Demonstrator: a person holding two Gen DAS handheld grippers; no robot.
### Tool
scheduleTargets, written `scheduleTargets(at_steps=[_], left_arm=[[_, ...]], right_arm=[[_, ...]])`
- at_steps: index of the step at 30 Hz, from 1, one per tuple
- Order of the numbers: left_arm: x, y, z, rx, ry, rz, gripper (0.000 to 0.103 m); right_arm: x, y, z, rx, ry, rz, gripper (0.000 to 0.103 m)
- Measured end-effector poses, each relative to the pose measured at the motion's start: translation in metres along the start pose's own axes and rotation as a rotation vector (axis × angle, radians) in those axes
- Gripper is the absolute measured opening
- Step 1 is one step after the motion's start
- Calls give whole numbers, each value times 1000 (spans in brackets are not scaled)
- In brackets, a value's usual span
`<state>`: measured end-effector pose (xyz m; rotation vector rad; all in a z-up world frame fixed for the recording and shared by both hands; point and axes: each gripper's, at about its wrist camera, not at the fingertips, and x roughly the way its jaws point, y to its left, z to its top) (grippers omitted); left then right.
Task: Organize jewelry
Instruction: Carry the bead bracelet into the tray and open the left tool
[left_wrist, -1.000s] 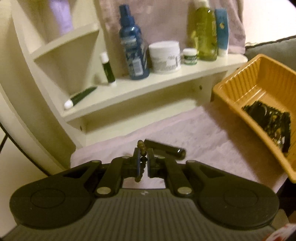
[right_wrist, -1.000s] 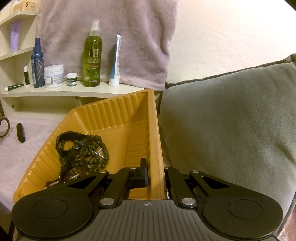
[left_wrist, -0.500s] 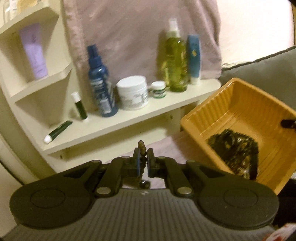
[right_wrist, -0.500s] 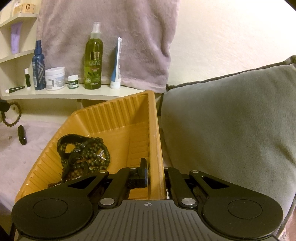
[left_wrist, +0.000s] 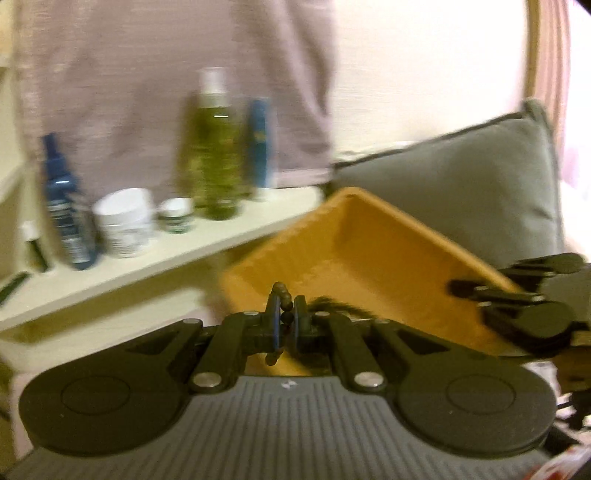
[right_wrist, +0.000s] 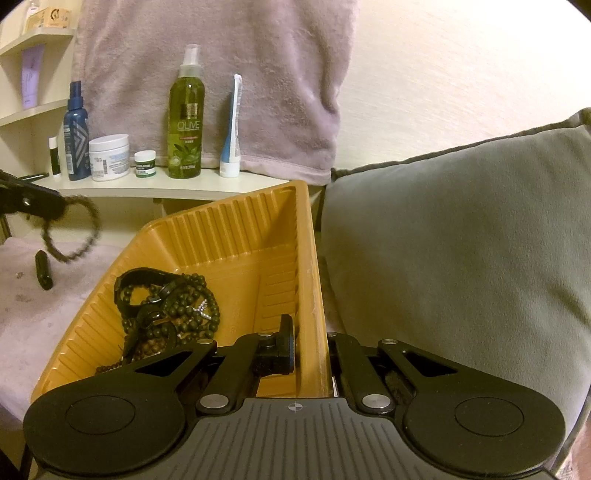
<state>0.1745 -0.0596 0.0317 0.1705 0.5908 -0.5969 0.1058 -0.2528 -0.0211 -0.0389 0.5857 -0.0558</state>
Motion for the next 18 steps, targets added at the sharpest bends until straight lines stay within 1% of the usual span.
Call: scheduleTargets(at_steps=[3, 8, 12, 18], left_arm=[[6, -19, -2, -5, 10, -71, 6], [15, -39, -10, -12, 38, -150, 6], [21, -49, -18, -3, 72, -177, 6], [30, -54, -27, 0, 100, -186, 7]], right_arm=[[0, 0, 0, 1, 0, 0, 3], [1, -1, 0, 9, 2, 0, 3], [2, -1, 0, 13, 3, 1, 3], [2, -1, -1, 17, 3, 2, 4]])
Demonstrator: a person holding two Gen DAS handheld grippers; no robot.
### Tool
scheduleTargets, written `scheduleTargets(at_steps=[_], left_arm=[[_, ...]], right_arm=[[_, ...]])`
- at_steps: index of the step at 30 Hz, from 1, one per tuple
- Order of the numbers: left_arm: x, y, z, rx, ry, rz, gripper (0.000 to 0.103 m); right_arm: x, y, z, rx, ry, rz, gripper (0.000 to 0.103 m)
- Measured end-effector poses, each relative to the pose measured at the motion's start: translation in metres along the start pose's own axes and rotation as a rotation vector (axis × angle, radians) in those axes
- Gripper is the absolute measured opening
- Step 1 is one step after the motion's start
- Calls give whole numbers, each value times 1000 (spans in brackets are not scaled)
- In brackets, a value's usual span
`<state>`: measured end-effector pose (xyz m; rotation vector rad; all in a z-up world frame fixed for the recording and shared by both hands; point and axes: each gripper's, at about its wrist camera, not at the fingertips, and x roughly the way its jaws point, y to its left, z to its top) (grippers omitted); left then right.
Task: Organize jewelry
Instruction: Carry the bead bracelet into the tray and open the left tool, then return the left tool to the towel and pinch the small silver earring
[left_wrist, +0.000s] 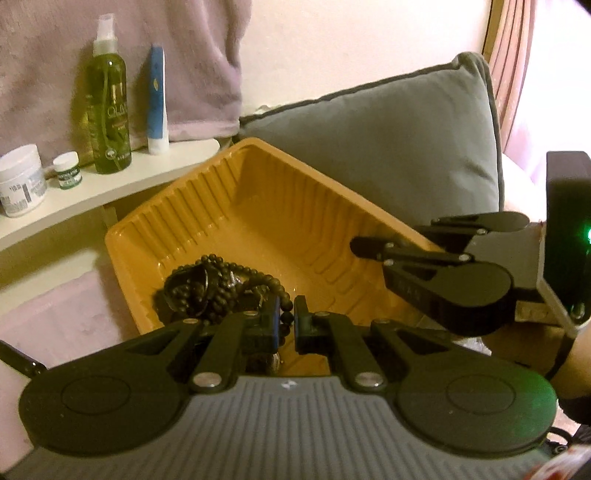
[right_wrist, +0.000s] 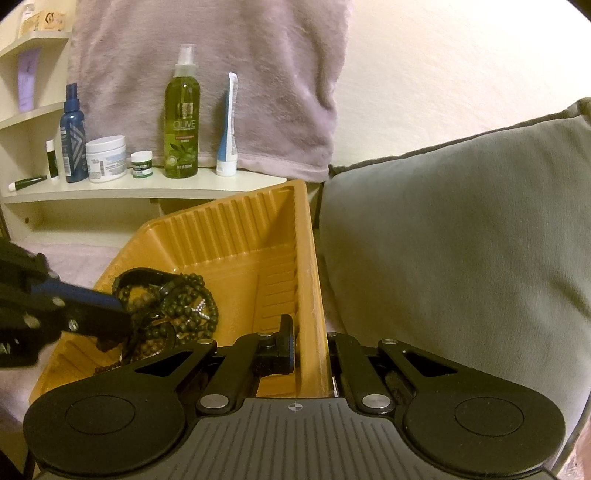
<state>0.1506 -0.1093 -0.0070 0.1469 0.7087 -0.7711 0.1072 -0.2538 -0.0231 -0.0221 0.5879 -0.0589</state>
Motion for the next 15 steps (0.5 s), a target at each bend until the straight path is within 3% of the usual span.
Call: scheduleTargets(at_steps=[2, 5, 10, 15], left_arm=[[1, 0, -2, 3, 5, 3, 9], [-2, 2, -5, -2, 0, 7, 26], [-16, 15, -9, -31, -27, 54, 27], [-34, 46, -18, -96, -44, 167, 27]], right_arm=[[0, 0, 0, -1, 1, 0, 4], [0, 0, 0, -1, -1, 0, 4], [0, 0, 0, -2, -1, 0, 3], [0, 0, 0, -2, 0, -1, 3]])
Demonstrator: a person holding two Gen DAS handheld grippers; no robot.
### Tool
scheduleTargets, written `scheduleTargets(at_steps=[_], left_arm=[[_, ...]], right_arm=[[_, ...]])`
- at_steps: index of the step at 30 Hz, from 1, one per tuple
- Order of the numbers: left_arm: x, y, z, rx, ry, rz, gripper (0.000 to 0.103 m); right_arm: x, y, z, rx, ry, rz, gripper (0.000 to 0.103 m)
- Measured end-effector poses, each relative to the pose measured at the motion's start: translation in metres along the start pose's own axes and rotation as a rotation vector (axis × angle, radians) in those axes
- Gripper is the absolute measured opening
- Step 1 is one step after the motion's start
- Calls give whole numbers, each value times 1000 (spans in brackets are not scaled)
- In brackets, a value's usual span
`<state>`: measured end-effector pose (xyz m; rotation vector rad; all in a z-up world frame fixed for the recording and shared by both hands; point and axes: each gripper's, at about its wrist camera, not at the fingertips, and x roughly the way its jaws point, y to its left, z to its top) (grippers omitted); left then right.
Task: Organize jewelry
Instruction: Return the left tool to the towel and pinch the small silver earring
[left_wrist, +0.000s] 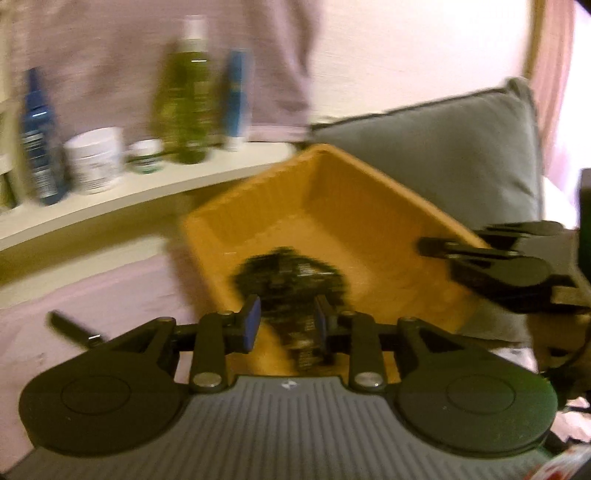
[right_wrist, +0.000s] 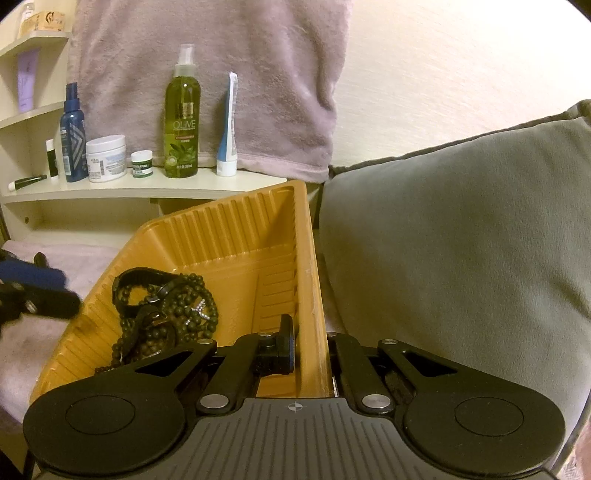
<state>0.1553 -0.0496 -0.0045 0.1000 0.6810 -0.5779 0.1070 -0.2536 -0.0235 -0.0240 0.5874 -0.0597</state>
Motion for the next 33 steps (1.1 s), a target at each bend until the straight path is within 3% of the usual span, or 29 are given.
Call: scheduleTargets(at_steps=[10, 16, 27, 33], left_arm=[[-15, 88, -28, -155, 31, 348, 28], [-8, 130, -43, -206, 26, 483, 28], [23, 159, -55, -169, 49, 524, 28], [31, 163, -57, -158, 53, 515, 17]], right_arm=[[1, 1, 1, -2, 1, -1, 3], [2, 1, 1, -9, 8, -5, 3], [5, 2, 0, -23, 22, -18, 4], [5, 3, 1, -27, 25, -21, 4]])
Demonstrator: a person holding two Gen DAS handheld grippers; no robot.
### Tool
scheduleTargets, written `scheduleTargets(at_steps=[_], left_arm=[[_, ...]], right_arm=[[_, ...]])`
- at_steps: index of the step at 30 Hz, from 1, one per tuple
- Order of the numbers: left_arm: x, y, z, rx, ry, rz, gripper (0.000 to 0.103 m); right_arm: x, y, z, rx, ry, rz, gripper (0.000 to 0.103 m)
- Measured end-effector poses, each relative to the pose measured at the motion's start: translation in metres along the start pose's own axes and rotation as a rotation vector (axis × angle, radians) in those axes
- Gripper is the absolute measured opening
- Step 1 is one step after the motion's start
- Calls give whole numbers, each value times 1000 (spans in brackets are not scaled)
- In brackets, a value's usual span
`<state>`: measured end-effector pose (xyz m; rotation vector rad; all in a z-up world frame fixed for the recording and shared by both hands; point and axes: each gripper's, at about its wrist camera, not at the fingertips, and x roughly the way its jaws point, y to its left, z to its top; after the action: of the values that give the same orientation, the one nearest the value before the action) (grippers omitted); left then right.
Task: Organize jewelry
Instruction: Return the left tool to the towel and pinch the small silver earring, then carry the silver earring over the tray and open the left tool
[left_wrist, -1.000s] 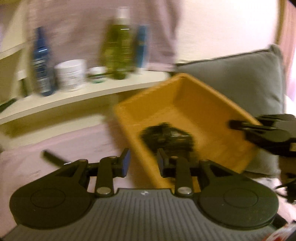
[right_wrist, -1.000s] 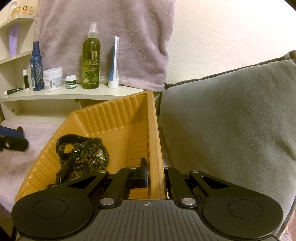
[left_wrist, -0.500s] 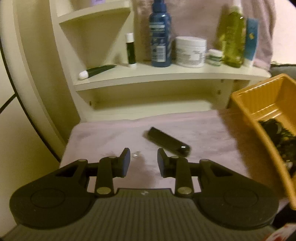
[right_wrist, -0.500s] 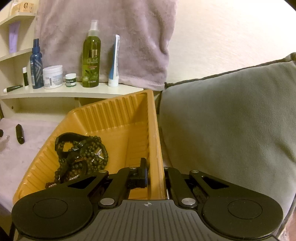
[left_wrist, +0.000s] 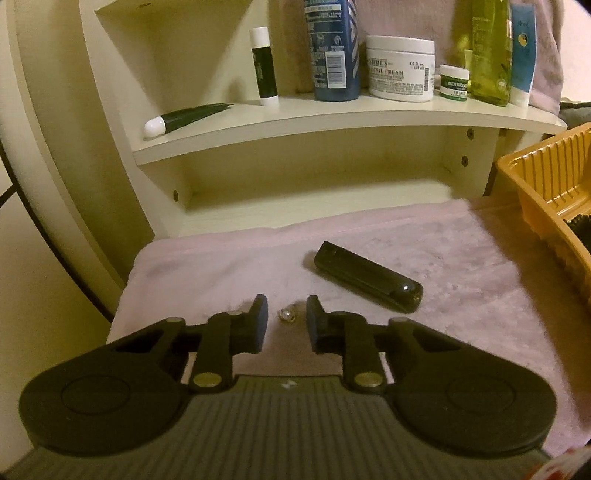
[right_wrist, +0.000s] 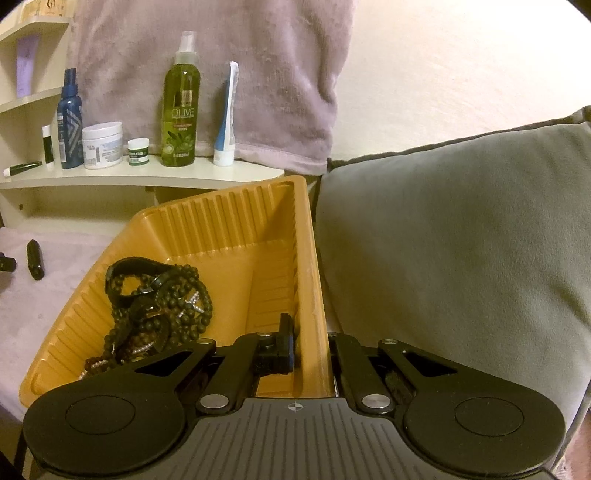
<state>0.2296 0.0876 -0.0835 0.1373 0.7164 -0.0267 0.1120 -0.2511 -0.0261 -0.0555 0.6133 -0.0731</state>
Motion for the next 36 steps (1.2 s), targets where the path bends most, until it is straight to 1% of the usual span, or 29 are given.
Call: scheduleTargets(at_steps=[5, 10, 18, 24, 28, 31, 34, 36], left_arm=[[4, 1, -1, 0, 10, -12, 14], [5, 0, 1, 4, 15, -20, 8], [-8, 0, 6, -2, 1, -30, 7], [-31, -14, 16, 1, -32, -80, 7], [-48, -33, 25, 16, -57, -142, 7], [-62, -54, 31, 33, -70, -214, 7], [-76, -81, 34, 62, -76, -319, 7], [-86, -101, 34, 82, -76, -403, 7]], right_arm=[[1, 0, 0, 0, 1, -1, 4], [0, -1, 0, -1, 1, 1, 4], [0, 0, 0, 2, -1, 0, 4], [-2, 0, 1, 2, -5, 5, 4], [-3, 0, 0, 4, -10, 7, 4], [-4, 0, 1, 5, -13, 8, 4], [-5, 1, 1, 6, -17, 9, 4], [-6, 1, 1, 8, -19, 10, 4]])
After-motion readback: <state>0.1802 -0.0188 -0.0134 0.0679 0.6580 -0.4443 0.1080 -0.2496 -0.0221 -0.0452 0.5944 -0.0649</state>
